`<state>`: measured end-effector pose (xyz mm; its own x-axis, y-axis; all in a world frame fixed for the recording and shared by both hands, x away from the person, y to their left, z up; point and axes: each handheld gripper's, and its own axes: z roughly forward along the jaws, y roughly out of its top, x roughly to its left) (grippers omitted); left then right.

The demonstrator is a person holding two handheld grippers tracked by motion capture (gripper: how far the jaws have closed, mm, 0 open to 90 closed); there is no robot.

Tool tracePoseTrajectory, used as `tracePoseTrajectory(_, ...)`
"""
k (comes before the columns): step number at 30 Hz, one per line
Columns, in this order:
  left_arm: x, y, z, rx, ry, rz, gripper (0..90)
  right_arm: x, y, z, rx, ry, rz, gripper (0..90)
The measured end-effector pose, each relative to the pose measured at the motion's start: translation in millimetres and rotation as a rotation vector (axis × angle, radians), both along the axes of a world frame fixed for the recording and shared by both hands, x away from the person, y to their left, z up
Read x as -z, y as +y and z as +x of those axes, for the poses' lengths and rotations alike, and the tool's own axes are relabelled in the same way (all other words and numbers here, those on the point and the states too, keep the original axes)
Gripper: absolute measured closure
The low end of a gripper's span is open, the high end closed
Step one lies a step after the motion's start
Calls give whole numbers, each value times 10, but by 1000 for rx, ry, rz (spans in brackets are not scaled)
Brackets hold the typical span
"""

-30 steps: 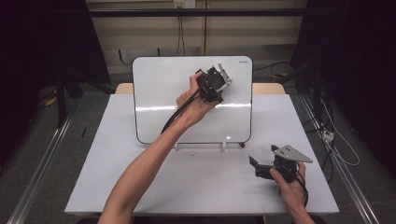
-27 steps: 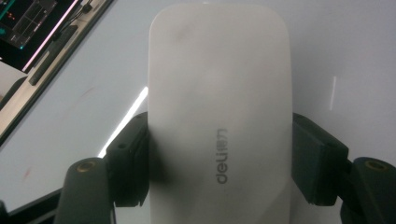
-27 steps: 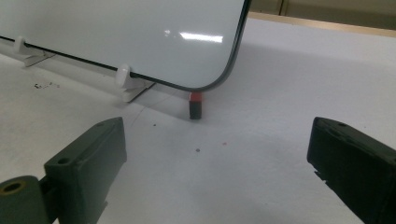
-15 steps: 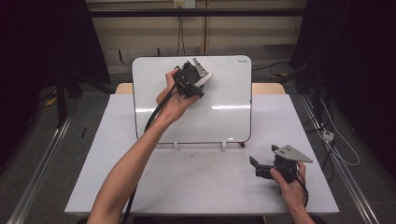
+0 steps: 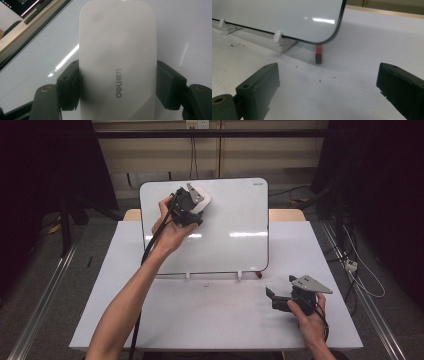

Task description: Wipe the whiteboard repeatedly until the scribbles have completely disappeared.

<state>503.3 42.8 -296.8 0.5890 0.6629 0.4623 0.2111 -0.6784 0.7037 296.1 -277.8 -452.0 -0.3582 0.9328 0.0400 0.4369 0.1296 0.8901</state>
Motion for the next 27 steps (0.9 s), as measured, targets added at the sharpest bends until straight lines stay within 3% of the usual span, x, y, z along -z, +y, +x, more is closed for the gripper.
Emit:
tracePoseTrajectory(3,27,-37,-30,-8,-25,15,309,1,-2,-1,-2,-3,-4,44)
tracePoseTrajectory(16,-84,-124,82,-36,4,-10,308,-7,-8,0,0,-6,-6,44)
tracePoseTrajectory(27,-120,-269,119,-28,4,17,309,-11,-24,-2,2,-11,-6,43)
